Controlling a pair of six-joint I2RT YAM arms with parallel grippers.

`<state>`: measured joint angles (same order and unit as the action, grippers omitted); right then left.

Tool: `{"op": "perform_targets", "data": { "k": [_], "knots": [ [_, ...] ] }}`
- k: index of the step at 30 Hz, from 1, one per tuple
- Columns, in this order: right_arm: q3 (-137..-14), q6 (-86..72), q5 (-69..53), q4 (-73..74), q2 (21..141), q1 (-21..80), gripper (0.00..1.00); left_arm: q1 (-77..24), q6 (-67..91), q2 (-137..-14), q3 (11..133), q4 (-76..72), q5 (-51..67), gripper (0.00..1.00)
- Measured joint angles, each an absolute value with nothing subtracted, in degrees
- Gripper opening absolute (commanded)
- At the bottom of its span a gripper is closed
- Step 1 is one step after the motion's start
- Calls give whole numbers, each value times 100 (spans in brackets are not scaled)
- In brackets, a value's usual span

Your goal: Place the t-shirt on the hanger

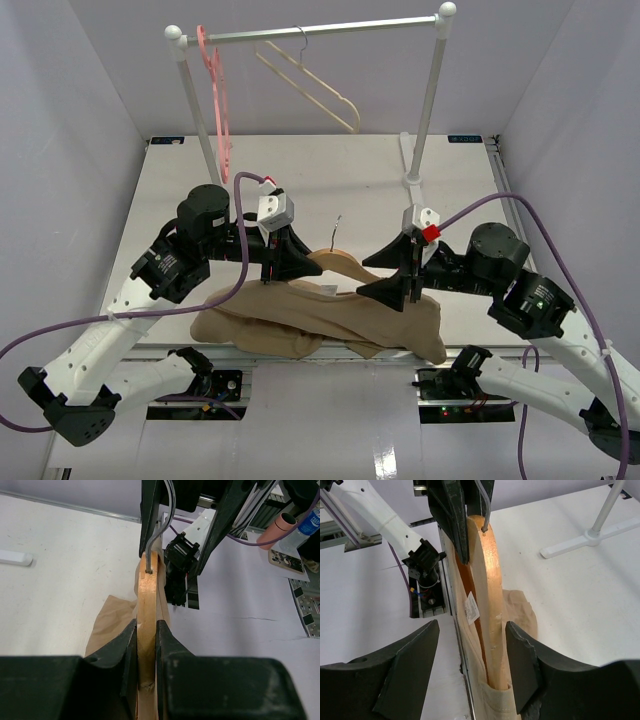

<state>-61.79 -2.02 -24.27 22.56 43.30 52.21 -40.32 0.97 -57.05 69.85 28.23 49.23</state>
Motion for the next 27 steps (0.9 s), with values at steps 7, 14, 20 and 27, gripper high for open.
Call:
{"op": "perform_targets", "data": {
  "k": [7, 14, 20, 27],
  "knots": [
    [-7020, 20, -2293, 2199, 4778, 5221, 78, -4032, 113, -5640, 6882, 2839, 4977, 0],
    [-7962, 474, -2673, 2063, 5242, 5221, 90, -4032, 129, -5496, 6798, 2839, 5304, 0],
    [-8217, 791, -3263, 2022, 5635, 5221, 89, -4032, 143, -5462, 6622, 2834, 5531, 0],
    [-8232, 907, -3769, 1847, 6219, 5221, 79, -4032, 134, -5446, 6530, 2834, 5602, 0]
  ]
}}
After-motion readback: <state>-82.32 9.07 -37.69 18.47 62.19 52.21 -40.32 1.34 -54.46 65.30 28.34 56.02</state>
